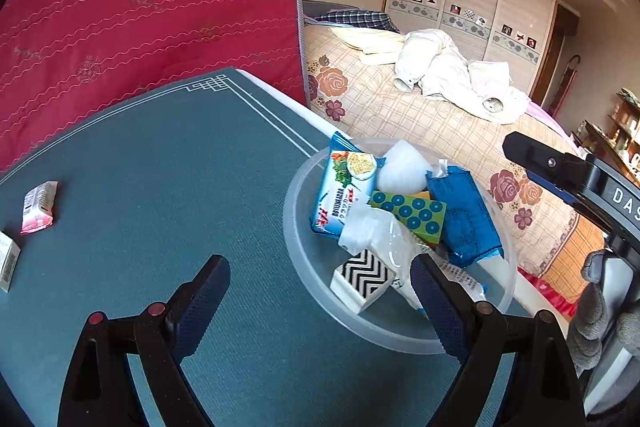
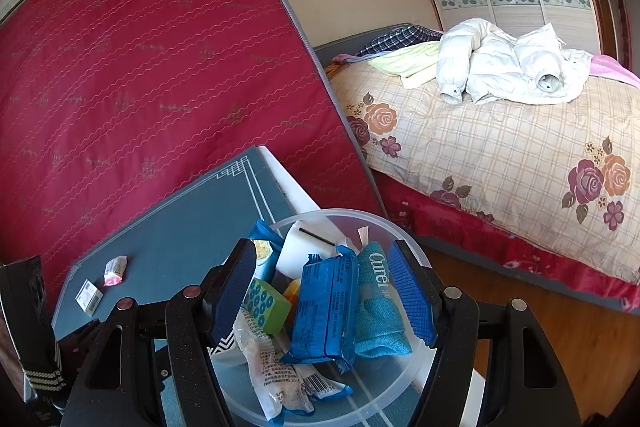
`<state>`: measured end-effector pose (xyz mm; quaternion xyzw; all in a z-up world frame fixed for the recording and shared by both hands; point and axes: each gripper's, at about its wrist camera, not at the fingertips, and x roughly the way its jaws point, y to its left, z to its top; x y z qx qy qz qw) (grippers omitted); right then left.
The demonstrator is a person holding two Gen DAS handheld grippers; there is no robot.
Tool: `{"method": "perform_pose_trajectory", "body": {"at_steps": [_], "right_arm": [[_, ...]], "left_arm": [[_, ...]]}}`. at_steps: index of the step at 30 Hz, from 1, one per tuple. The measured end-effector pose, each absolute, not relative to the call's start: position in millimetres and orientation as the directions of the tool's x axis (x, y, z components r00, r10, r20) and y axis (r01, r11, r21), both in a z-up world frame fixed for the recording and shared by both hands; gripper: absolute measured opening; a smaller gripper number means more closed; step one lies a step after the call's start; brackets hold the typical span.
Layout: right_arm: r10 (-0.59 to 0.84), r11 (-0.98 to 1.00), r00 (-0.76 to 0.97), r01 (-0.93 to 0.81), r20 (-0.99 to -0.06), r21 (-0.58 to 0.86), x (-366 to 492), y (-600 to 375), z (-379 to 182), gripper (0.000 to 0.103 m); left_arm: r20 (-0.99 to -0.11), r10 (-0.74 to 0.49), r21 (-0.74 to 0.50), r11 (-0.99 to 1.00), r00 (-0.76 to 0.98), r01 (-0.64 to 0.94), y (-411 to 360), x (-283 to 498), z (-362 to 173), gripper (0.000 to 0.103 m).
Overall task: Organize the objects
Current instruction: 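Carry the zigzag cube to the bowl and release it with the left gripper, then withdraw both grippers from the bowl and move toward the white box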
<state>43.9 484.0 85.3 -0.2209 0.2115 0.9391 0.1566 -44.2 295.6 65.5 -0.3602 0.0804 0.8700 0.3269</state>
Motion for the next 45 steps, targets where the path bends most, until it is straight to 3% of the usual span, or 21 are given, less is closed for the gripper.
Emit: {"method": "perform_pose_trajectory", "body": {"at_steps": [18, 33, 45], "right_arm": [[0.235, -0.808, -0.850, -0.441, -0.471, 0.392, 56.7, 506.4, 89.8, 0.074], [0.142, -0.905, -0.854, -0.317, -0.500, 0.285, 39.1, 443.2, 79.3, 0.078], [0.057, -0.936, -0.846, -0.229, -0.530, 0.265, 24.0, 393.7, 74.5, 0.082]], "left_arm": [[-0.679, 0.334, 0.029, -0.878, -0.654, -0.478, 248.5, -45.8, 60.2, 0.102], [-0.690, 0.194, 0.020, -0.958, -0.697, -0.287, 161.4, -75.9, 51.9, 0.102], [-0.732, 0.015, -0.013, -1.000, -0.681, -0.008, 64.4, -128.8, 54.1, 0.102]]}}
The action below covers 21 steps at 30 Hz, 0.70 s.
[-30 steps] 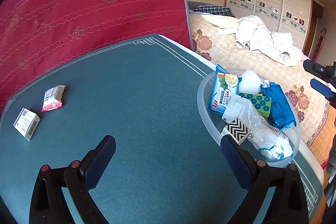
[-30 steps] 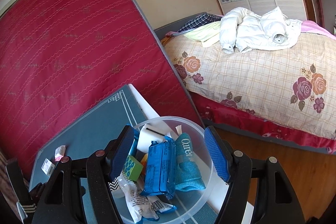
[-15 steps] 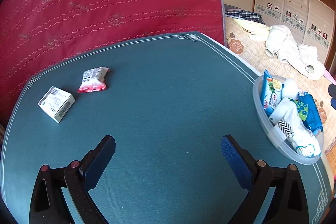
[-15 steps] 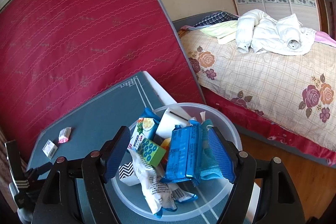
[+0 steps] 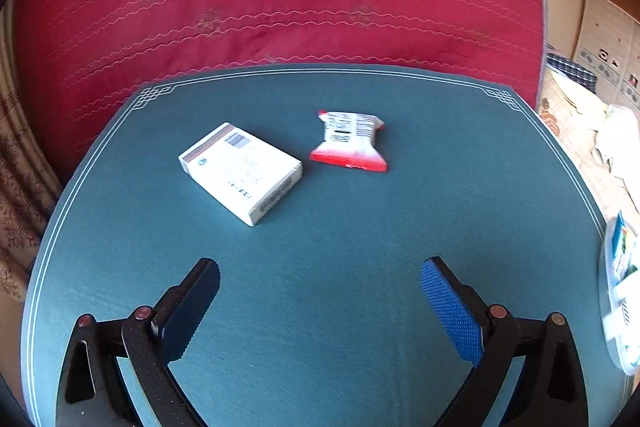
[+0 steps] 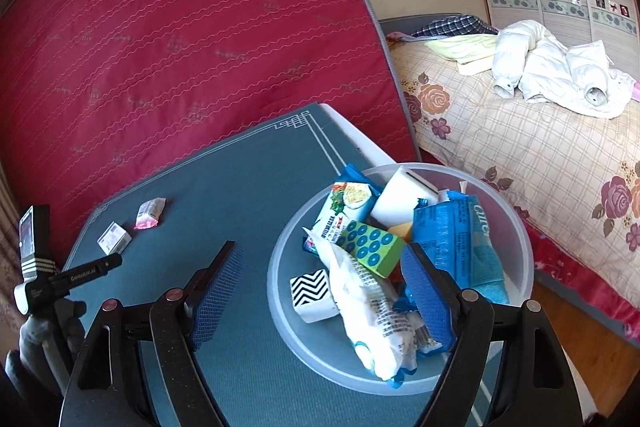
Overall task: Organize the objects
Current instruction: 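Withdraw both grippers from the bowl and move toward the white box, then grasp the white medicine box with the left gripper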
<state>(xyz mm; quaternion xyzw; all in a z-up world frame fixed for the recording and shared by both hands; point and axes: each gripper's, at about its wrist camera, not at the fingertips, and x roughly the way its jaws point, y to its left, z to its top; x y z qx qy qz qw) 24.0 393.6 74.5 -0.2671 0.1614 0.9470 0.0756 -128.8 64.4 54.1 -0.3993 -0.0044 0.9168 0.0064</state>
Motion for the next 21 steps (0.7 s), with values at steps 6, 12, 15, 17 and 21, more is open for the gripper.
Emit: {"method": "perform_pose_trajectory", "body": {"at_steps": [6, 12, 15, 17, 21], "right_arm": [[-0.001, -0.956, -0.845, -0.156, -0.534, 0.249, 9.7, 363.1, 76.3, 0.082], [-0.055, -0.969, -0.834, -0.088, -0.549, 0.230, -1.3, 335.6, 71.8, 0.082], [-0.070, -0.971, -0.827, -0.071, -0.557, 0.227, -4.5, 328.7, 67.5, 0.082], [-0.075, -0.971, -0.823, -0.067, -0.563, 0.228, -5.7, 326.1, 64.5, 0.082], [-0.069, -0.972, -0.818, -0.075, -0.571, 0.224, -7.4, 325.3, 58.9, 0.082]], "left_arm": [[-0.743, -0.051, -0.034, -0.993, -0.668, 0.114, 26.6, -161.9, 63.0, 0.102], [-0.765, -0.064, -0.090, -0.975, -0.641, 0.204, 5.9, -196.0, 61.8, 0.102], [-0.781, -0.073, -0.101, -0.965, -0.620, 0.241, 3.6, -212.6, 55.9, 0.102], [-0.795, -0.082, -0.100, -0.960, -0.602, 0.263, 3.3, -222.8, 49.4, 0.102], [-0.810, -0.127, -0.056, -0.955, -0.572, 0.291, 6.0, -237.7, 37.3, 0.102]]}}
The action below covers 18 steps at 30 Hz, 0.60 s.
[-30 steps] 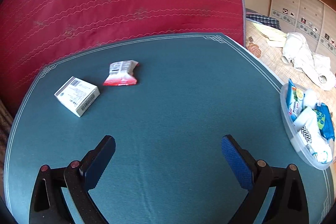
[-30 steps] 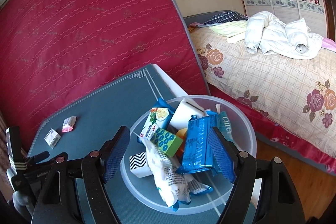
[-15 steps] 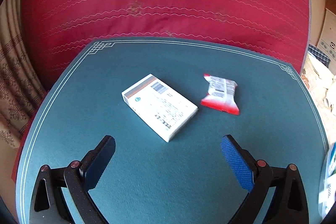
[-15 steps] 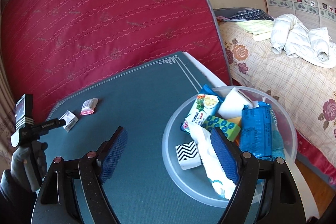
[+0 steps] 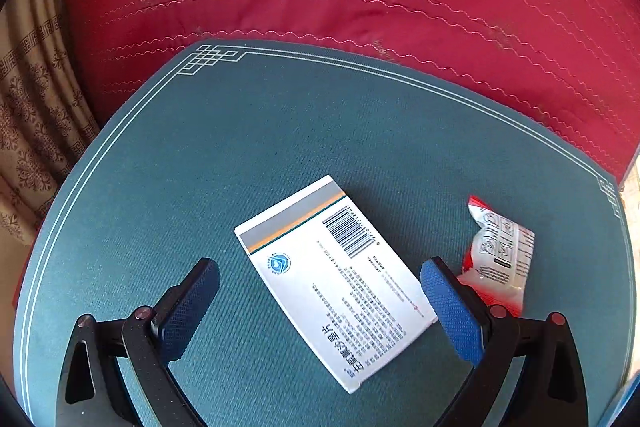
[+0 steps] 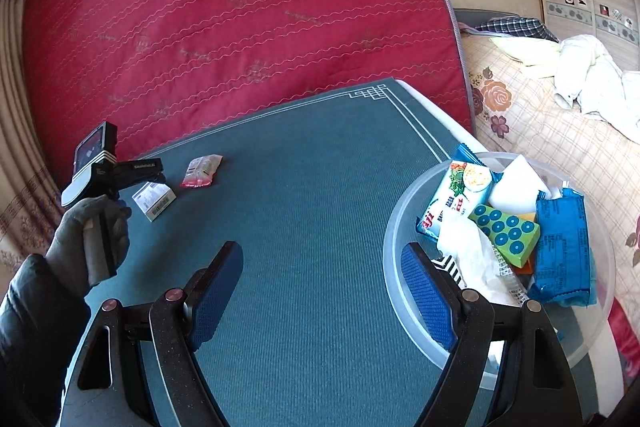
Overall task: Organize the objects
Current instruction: 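Grasp the white medicine box with the left gripper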
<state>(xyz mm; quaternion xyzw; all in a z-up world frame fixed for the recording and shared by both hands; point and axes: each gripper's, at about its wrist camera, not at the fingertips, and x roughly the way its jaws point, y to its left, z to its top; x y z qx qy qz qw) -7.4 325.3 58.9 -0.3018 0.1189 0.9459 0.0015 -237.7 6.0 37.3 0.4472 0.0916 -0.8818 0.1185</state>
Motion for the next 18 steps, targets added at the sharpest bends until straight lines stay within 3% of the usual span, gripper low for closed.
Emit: {"method": "perform_pose_trajectory", "body": {"at_steps": [13, 15, 18], "right_arm": [[-0.114, -0.978, -0.781, -0.021, -0.614, 0.208, -25.3, 295.4, 43.5, 0.082], [-0.120, -0.979, -0.774, -0.011, -0.622, 0.203, -28.8, 290.0, 40.5, 0.082], [-0.132, -0.982, -0.761, 0.011, -0.635, 0.191, -34.5, 281.1, 37.1, 0.082]], "left_arm": [[-0.815, -0.158, -0.011, -0.958, -0.558, 0.288, -12.5, -225.9, 20.1, 0.102], [-0.804, -0.150, -0.013, -0.963, -0.576, 0.270, -15.8, -218.7, 20.2, 0.098], [-0.786, -0.148, -0.009, -0.968, -0.600, 0.251, -20.5, -208.3, 23.8, 0.076]]}}
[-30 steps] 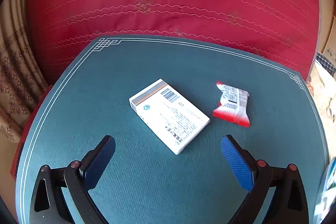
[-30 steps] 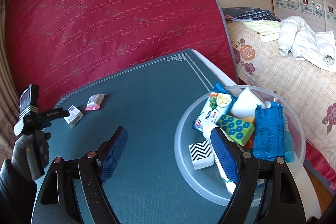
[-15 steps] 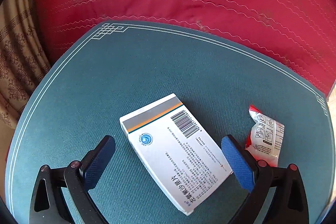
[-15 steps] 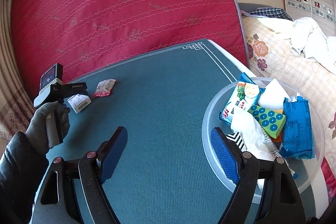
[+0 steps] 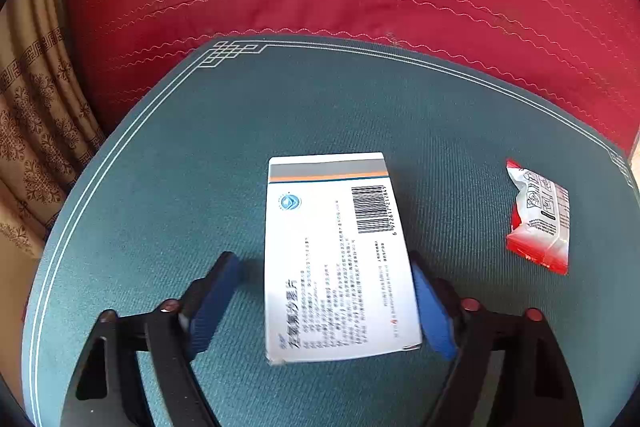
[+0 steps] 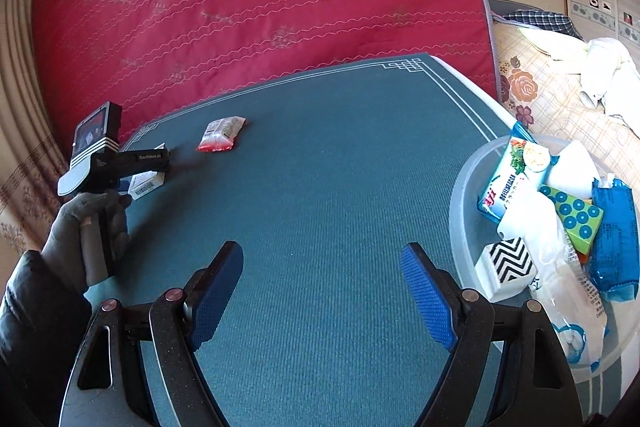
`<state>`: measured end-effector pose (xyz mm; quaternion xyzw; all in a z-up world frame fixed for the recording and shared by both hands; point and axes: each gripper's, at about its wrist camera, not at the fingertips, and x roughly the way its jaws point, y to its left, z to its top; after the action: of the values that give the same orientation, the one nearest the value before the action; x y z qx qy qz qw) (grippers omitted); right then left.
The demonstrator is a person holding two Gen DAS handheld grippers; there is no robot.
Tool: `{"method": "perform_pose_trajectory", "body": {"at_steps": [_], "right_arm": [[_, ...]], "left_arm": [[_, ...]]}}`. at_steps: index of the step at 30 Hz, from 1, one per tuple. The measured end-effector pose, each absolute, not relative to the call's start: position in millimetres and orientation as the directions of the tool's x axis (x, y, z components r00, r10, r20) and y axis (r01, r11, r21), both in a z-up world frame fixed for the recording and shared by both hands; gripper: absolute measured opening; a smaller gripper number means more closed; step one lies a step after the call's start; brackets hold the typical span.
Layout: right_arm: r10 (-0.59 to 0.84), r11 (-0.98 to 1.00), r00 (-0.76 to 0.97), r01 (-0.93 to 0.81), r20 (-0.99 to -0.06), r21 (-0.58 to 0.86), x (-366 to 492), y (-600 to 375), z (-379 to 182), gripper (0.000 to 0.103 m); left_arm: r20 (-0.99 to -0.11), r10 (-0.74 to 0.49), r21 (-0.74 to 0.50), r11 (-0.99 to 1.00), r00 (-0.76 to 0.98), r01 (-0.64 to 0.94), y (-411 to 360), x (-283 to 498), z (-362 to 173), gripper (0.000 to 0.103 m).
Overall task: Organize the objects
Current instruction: 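Grasp the white medicine box with the left gripper, then grasp the red-and-white snack bag with the right gripper while the left gripper holds the box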
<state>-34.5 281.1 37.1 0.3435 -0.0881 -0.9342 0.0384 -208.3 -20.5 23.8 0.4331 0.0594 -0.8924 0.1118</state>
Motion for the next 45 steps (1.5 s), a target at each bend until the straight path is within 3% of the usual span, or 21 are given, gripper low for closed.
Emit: {"method": "perform_pose_trajectory", "body": {"at_steps": [1, 7, 15, 25, 33, 42, 45], "right_arm": [[-0.141, -0.982, -0.756, 0.023, -0.639, 0.189, -37.2, 277.5, 36.4, 0.082], [-0.190, -0.977, -0.714, 0.070, -0.674, 0.201, -65.6, 259.7, 33.6, 0.082], [-0.249, -0.965, -0.675, 0.114, -0.695, 0.235, -137.5, 219.3, 32.9, 0.082], [-0.263, -0.965, -0.635, 0.163, -0.726, 0.206, -234.8, 154.6, 27.8, 0.082], [-0.216, -0.976, -0.635, 0.144, -0.741, 0.161, -283.2, 130.0, 17.5, 0.081], [-0.166, -0.986, -0.633, 0.122, -0.757, 0.114, -308.2, 124.7, 6.0, 0.066], [-0.144, -0.989, -0.633, 0.123, -0.761, 0.084, -310.6, 123.4, 7.0, 0.050]], "left_arm": [[-0.783, -0.144, -0.012, -0.969, -0.606, 0.245, -22.3, -204.9, 25.0, 0.067], [-0.751, -0.065, -0.112, -0.968, -0.657, 0.224, -33.4, -184.5, 27.9, 0.067], [-0.657, -0.094, -0.104, -0.971, -0.748, 0.214, -30.2, -168.8, 40.0, 0.067], [-0.673, -0.039, -0.208, -0.948, -0.739, 0.239, -50.7, -173.7, 33.7, 0.067], [-0.669, -0.052, -0.201, -0.948, -0.742, 0.248, -50.5, -172.1, 32.5, 0.067], [-0.668, -0.054, -0.189, -0.953, -0.742, 0.239, -47.1, -173.3, 31.5, 0.067], [-0.668, -0.051, -0.188, -0.954, -0.742, 0.235, -47.0, -173.4, 31.3, 0.067]]}}
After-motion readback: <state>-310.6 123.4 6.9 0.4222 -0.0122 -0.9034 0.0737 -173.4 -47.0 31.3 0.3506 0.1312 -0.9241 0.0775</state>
